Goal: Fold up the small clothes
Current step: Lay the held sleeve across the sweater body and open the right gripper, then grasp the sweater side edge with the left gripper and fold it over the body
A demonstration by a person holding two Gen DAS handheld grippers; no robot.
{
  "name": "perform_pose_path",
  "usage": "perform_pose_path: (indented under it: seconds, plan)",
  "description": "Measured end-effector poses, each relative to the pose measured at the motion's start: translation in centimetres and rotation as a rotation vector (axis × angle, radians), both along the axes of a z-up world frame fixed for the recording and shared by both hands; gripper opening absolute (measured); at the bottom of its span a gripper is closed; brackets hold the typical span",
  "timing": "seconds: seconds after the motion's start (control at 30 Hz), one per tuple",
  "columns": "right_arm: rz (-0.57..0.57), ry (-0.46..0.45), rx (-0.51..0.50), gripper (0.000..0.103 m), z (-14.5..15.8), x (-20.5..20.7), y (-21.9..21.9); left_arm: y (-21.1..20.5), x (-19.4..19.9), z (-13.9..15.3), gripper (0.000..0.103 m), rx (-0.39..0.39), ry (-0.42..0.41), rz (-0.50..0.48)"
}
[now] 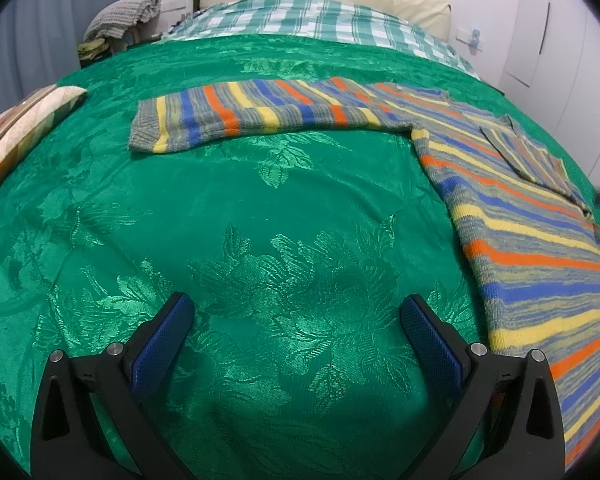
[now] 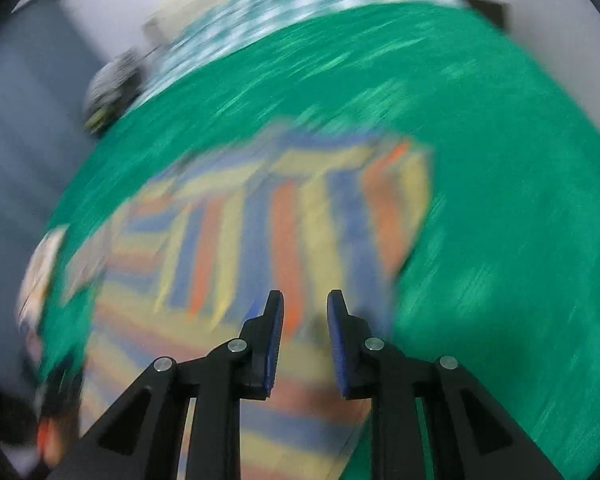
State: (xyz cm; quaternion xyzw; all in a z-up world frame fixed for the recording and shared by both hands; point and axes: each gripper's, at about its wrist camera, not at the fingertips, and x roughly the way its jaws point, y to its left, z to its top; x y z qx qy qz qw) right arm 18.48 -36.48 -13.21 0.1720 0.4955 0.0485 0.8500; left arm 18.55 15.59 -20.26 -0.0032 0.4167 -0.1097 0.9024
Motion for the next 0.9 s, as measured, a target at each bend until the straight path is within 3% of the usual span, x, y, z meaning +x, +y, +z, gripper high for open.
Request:
perform_pose_path:
  seconds: [0.07, 0.13, 0.17, 0.27, 0.37, 0.43, 0.53, 0.57, 0.6, 0.7, 0.77, 0.83, 0.9]
  plan:
    - [0.079, 0.063, 0.016, 0.034, -1.6, -3.7, 1.8, 0.0, 0.0, 0.0, 0.103, -0.001, -0.001, 0.000]
    - [0.088, 0.128, -0.037, 0.033, -3.3, -6.2, 2.2, 0.0, 0.0, 0.0, 0.103, -0.002, -0.001, 0.000]
    - [0.059, 0.140, -0.083, 0.026, -3.9, -7.8, 1.8, 0.0, 0.0, 0.0, 0.103, -0.004, -0.001, 0.000]
    - [-0.036, 0.092, -0.144, 0.030, -1.8, -11.9, 1.1, 0.1, 0.0, 0.0, 0.103, -0.014, -0.003, 0.000]
    - [0.041, 0.047, -0.122, 0.032, 0.5, -15.9, 3.9, 0.0, 0.0, 0.0, 0.103, -0.010, -0.002, 0.000]
    - [0.099, 0.064, -0.090, 0.035, 0.4, -18.3, 6.0, -0.1, 0.0, 0.0, 0.103, -0.003, -0.001, 0.002]
    - [0.143, 0.170, -0.008, 0.040, -2.4, -22.6, 8.4, -0.2, -0.2, 0.0, 0.103, 0.014, 0.002, 0.005]
    - [0.126, 0.248, -0.051, 0.040, -4.1, -23.9, 8.6, -0.3, -0.3, 0.0, 0.103, 0.017, 0.006, 0.006]
    - [0.109, 0.247, -0.077, 0.039, -4.4, -24.7, 8.6, -0.3, -0.3, 0.0, 0.103, 0.021, 0.015, 0.006]
    - [0.013, 0.131, -0.091, 0.040, -2.3, -26.7, 8.1, 0.1, -0.2, 1.2, 0.102, 0.008, 0.080, -0.020]
    - [-0.055, -0.009, -0.103, 0.053, 0.2, -27.7, 7.5, 1.9, 0.3, 3.2, 0.102, -0.123, 0.070, -0.005]
    - [-0.082, -0.104, -0.132, 0.063, 1.4, -27.7, 8.1, 4.7, 2.4, 5.5, 0.102, -0.236, 0.039, 0.087]
    - [-0.075, -0.156, -0.153, 0.063, 2.0, -27.9, 8.8, 7.3, 5.1, 6.8, 0.102, -0.301, 0.035, 0.192]
